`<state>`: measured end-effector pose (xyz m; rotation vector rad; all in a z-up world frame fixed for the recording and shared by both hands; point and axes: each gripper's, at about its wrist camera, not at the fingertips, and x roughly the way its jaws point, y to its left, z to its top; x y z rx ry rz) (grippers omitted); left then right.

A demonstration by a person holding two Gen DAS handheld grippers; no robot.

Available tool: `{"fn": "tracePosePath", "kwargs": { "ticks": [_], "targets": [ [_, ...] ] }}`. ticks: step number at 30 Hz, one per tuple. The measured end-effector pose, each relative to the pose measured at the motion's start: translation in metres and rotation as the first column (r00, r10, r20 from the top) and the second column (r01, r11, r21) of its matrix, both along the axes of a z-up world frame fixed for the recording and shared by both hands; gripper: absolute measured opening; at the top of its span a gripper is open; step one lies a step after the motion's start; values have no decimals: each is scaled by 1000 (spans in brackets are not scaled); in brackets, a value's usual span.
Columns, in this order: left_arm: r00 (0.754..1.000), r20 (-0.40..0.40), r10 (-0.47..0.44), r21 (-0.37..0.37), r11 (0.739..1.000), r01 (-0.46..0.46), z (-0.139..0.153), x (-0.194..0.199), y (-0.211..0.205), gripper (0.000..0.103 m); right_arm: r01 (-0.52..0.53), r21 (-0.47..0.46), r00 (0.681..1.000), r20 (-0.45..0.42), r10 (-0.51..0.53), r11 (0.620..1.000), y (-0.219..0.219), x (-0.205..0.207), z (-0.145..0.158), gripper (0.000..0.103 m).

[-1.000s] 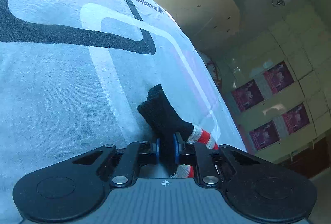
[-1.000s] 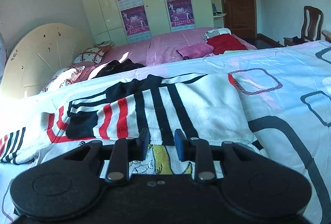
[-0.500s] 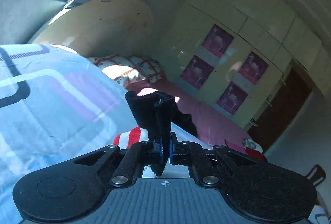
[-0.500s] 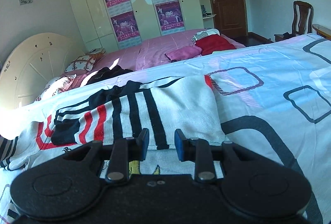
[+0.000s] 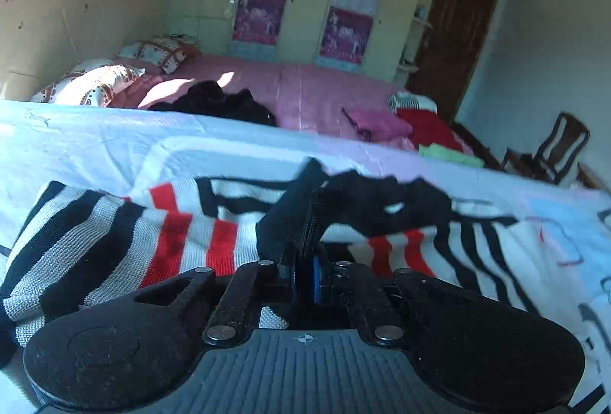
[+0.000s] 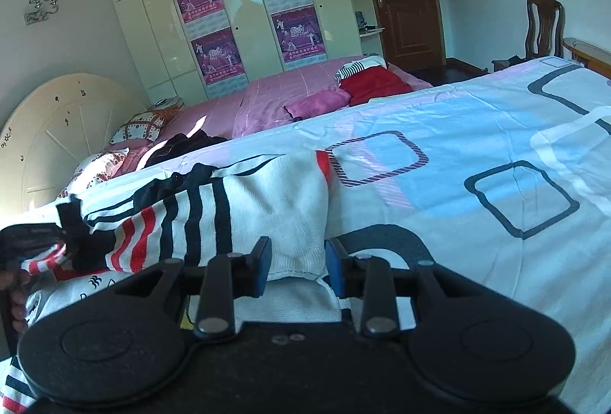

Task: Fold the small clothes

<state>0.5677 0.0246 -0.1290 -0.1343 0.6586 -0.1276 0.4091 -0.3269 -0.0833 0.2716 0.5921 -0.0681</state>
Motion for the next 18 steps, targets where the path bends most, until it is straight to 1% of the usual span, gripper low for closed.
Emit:
{"fn": "tracePosePath", "kwargs": {
  "ticks": [1,2,4,6,7,8,9,11,14,16,18],
  "targets": [
    [1000,0,-4,13,1000,4,-1,-4,-6,30,0,5,1000,0,0,1000,-2,-1,0,36],
    [1000,15,-13,1,1000,13,1,-11,-10,52,-3,11,1000,1,3,1000,-2,-1,0,37],
    [997,82,6,-12,1000,-5,13,-33,-4,67,-14,29,1000,6,14,999,0,2,-1,37],
    [993,115,40,-23,999,-38,23,-60,9,67,-37,69,999,10,36,997,8,9,-3,37],
    [990,124,60,-34,998,-56,25,-67,23,67,-56,97,998,13,55,994,16,14,-4,37],
    [987,128,99,-27,995,-97,27,-80,37,67,-77,125,997,17,76,989,25,21,-5,37],
    [981,127,148,-4,989,-149,25,-87,56,67,-104,151,995,22,102,983,36,28,-6,37],
    [966,119,230,25,972,-234,18,-105,87,66,-168,197,986,37,164,966,63,43,-7,37],
    [953,53,298,37,953,-300,1,-115,127,66,-260,259,965,40,259,930,111,74,-13,37],
    [946,37,323,41,945,-324,-10,-110,145,66,-290,292,954,20,298,911,138,94,-21,37],
    [946,28,324,41,945,-325,-17,-104,155,66,-292,324,951,4,308,900,157,109,-29,37]
  ]
}}
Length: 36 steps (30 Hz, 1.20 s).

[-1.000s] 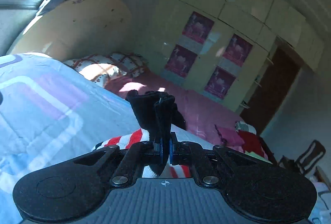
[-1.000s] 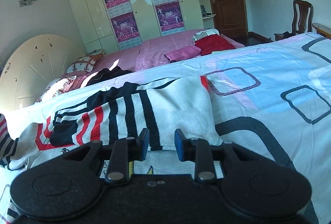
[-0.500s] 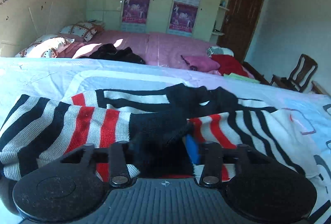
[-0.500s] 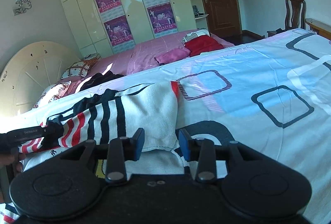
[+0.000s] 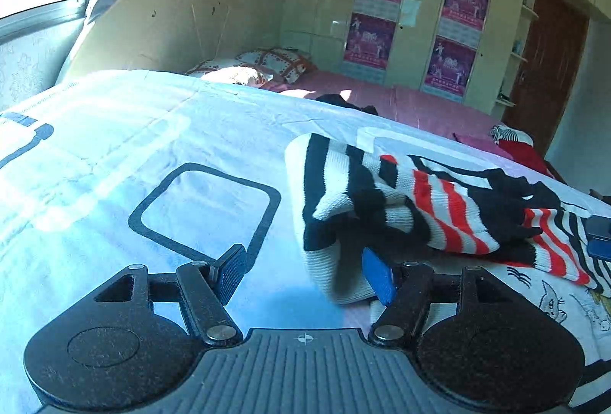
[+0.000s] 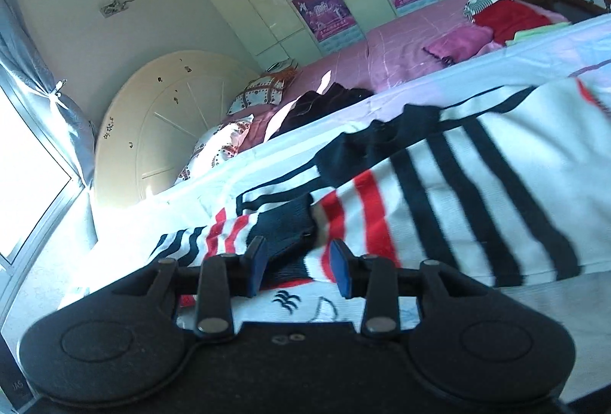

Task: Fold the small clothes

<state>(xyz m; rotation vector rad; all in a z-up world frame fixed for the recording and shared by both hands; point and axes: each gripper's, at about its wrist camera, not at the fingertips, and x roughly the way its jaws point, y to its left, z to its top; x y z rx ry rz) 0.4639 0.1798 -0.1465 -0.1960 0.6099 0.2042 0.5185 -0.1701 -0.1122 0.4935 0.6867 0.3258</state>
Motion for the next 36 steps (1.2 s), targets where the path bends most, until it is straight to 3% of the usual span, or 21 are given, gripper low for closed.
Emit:
{"fn": "tracePosePath", "kwargs": {
  "ticks": [4,9,12,13,15,19,22,24,29,36],
  "targets": [
    [999,-27,-18,-10,1000,18,-14,15,7,66,31,77,997,-73,-26,997,16,19,-18,37],
    [998,-49,-47,63,997,50,-25,27,1,66,29,55,995,-99,-23,998,30,29,-28,35],
    [997,-45,-59,54,997,62,-26,25,4,66,41,65,992,-123,-33,997,35,36,-36,34],
    [997,-46,-63,56,996,66,-25,25,4,66,45,72,991,-129,-36,996,36,40,-38,31],
    [997,-45,-66,55,996,68,-26,26,4,66,34,49,992,-123,-28,998,41,44,-37,6],
    [997,-46,-63,69,995,66,-25,24,0,66,-15,-79,1000,12,16,997,51,40,-5,6],
    [997,-51,-58,53,997,61,-24,23,1,66,-28,-192,985,162,60,981,52,21,34,5],
    [997,-50,-51,25,998,52,-22,23,2,67,-15,-223,976,207,63,975,45,11,51,5],
    [997,3,-72,-62,995,72,-18,25,-9,67,20,-283,965,257,55,959,25,0,69,6],
    [994,-4,-105,-70,992,105,-17,38,-32,67,32,-304,966,254,48,952,14,13,61,6]
  ]
}}
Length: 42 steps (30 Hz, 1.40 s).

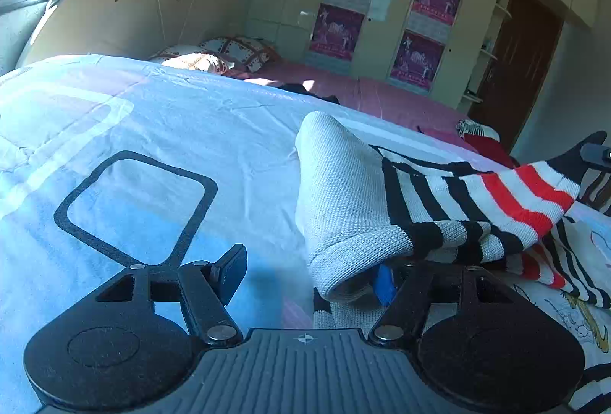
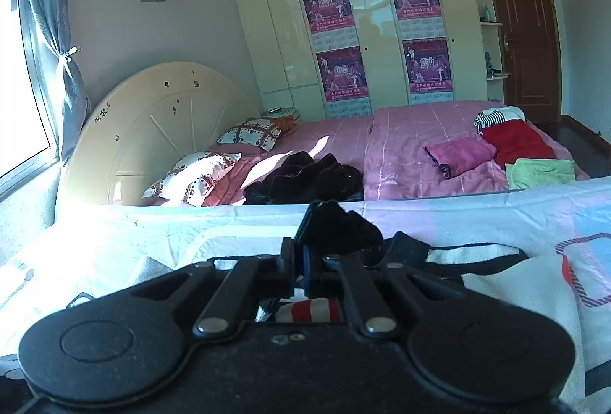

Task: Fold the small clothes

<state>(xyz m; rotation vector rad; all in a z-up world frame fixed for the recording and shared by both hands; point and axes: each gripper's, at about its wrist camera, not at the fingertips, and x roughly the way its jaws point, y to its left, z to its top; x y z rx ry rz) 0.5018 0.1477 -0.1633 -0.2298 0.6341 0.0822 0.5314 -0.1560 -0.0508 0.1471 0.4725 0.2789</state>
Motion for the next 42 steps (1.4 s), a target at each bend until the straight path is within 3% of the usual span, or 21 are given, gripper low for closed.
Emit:
{"fn": "tracePosePath", "kwargs": {
  "ticks": [2,6,9,10,11,14,17,22,23,24,25,30,33,37,39,42],
  "targets": [
    [999,-46,21,115,993,-15,-4,6,-9,67,10,-8,1000,24,-10,1000,-4,-2,2,6],
    [999,-32,3,158,987,2,-5,2,-5,68,69,-21,997,42,-68,997,-29,-5,-1,5],
    [999,-33,3,190,982,4,-5,3,-9,75,115,-86,991,-63,-121,990,-51,5,-39,5],
    [999,-38,3,183,983,4,-6,4,-9,75,125,-84,979,-150,-137,989,-58,12,-58,5],
    [999,-42,4,182,983,4,-5,4,-11,75,126,-66,966,-219,-137,990,-64,15,-73,5],
    [999,-51,-8,180,983,17,-2,2,-12,75,155,20,956,-253,-145,988,-72,3,-86,7],
    [999,-50,-21,182,983,29,0,0,-14,75,200,128,942,-300,-154,971,-82,3,-89,19],
    [998,-48,-29,185,982,37,-1,0,-13,75,256,326,924,-359,-132,910,-103,10,-90,35],
    [998,-48,-28,183,982,37,-1,0,-12,75,268,348,918,-375,-129,899,-105,12,-92,30],
    [999,-47,-25,179,983,33,-2,1,-12,75,290,363,908,-397,-135,886,-108,16,-94,5],
    [999,-47,-23,177,984,31,-2,1,-12,75,298,366,903,-409,-135,882,-110,18,-96,7],
    [998,-44,-36,217,975,44,-1,0,-18,75,207,255,966,-209,-155,945,-101,-5,-66,6],
    [997,-53,-53,228,972,63,0,0,-21,75,235,98,942,-269,-201,967,-95,3,-87,6],
    [993,-69,-100,240,964,113,12,-14,-21,75,244,83,940,-263,-215,966,-95,-1,-91,9],
    [990,-67,-121,219,967,133,26,-25,-18,75,281,18,935,-232,-270,959,-96,-9,-81,20],
    [993,-28,-118,258,959,121,48,-32,-24,66,271,-35,953,-133,-273,962,-97,-26,-59,16]
  ]
}}
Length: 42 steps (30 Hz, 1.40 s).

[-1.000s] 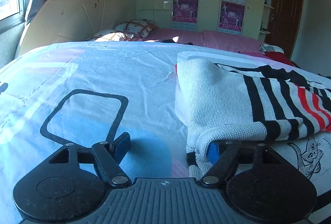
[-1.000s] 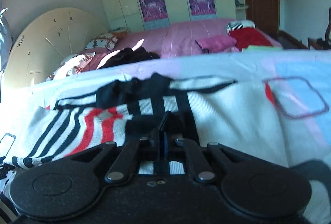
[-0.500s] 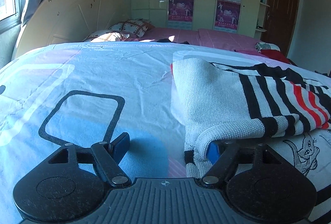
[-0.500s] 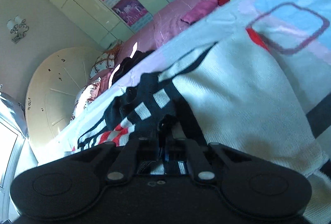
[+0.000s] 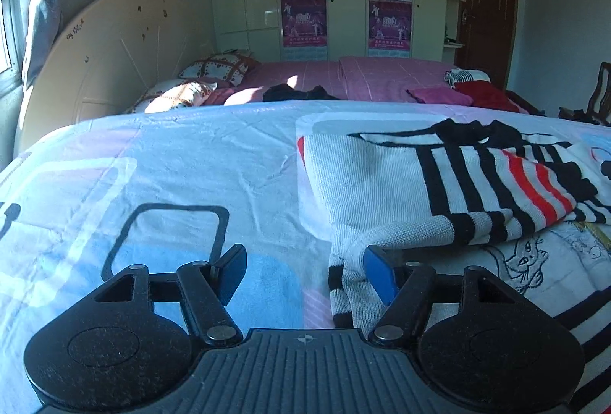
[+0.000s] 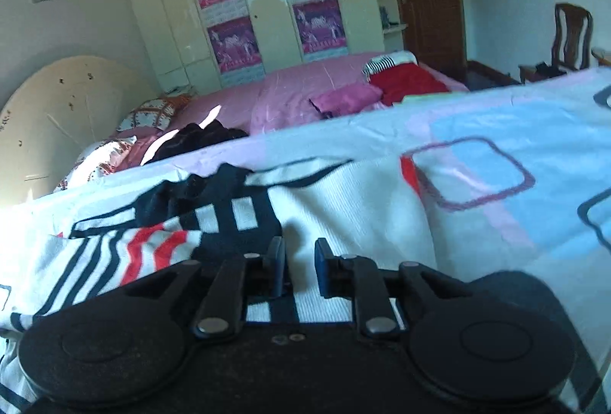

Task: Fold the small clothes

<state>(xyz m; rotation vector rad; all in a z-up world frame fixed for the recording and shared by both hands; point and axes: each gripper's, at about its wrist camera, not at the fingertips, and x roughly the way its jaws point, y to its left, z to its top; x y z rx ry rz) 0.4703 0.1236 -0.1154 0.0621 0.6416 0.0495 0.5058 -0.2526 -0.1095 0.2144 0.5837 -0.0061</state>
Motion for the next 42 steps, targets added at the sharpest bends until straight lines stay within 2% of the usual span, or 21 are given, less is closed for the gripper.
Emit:
{"fn": "tracePosePath", "kwargs": {
  "ticks": [2,3,5,6,9,10,11,13,14,18,22,24,25,27,30,33,34,35,38,39,42],
  "targets": [
    [999,24,-31,-39,999,32,10,5,-9,51,-91,-52,995,30,93,994,18,-2,11,15],
    [997,26,-66,-72,995,68,12,11,-18,50,-151,-88,987,34,154,985,30,-1,13,12],
    [994,32,-109,-52,993,110,9,20,-41,50,-263,-134,963,27,269,955,55,4,8,11],
    [992,29,-127,-36,991,128,4,24,-52,50,-286,-136,957,6,290,948,60,8,1,8],
    [987,-80,-136,-12,991,135,-34,37,-63,50,-272,-175,959,-130,252,946,58,25,-30,5],
    [987,-39,-155,8,988,155,-37,30,-63,50,-273,-152,960,-107,258,950,50,23,-32,5],
    [985,-43,-166,26,986,168,-35,26,-63,50,-269,-165,960,-118,252,949,47,22,-30,5],
    [985,-43,-169,4,986,169,-22,22,-58,50,-277,-220,958,-142,250,935,50,21,-23,6],
    [986,0,-166,-23,986,166,-13,22,-53,50,-270,-218,961,-122,248,938,50,21,-17,14],
    [986,41,-164,-40,985,166,2,60,-48,50,-286,-142,958,-45,283,948,61,36,-2,17],
    [988,-3,-158,-96,983,157,-13,110,-45,50,-368,-136,930,-58,363,920,99,63,-9,18],
    [989,-39,-143,-74,987,140,-29,124,-44,50,-405,-164,914,-112,391,900,114,75,-24,19],
    [990,-43,-135,-62,989,132,-35,125,-41,51,-392,-195,918,-145,369,899,115,82,-35,18],
    [991,-34,-130,-124,984,125,-39,125,-28,54,-374,-137,926,-110,361,917,99,86,-38,17],
    [990,-34,-134,-74,989,131,-35,119,-28,54,-335,-189,941,-117,318,923,94,82,-29,14],
    [990,-28,-141,-17,990,141,-33,113,-33,55,-317,-164,948,-91,306,934,84,72,-23,17],
    [990,-32,-139,-5,990,139,-37,115,-34,58,-316,-181,947,-127,296,931,82,76,-31,16],
    [991,-30,-127,-3,992,126,-38,116,-35,63,-313,-169,948,-108,298,935,77,77,-34,15],
    [993,-40,-112,-4,994,112,-28,115,-34,63,-292,-121,953,-123,278,949,71,80,-25,15],
    [993,-26,-118,13,993,119,-22,109,-35,63,-284,-119,956,-105,272,951,70,75,-18,20],
    [989,0,-147,17,989,147,-10,91,-38,64,-271,-128,962,-44,268,954,66,54,-6,22]
  ]
}}
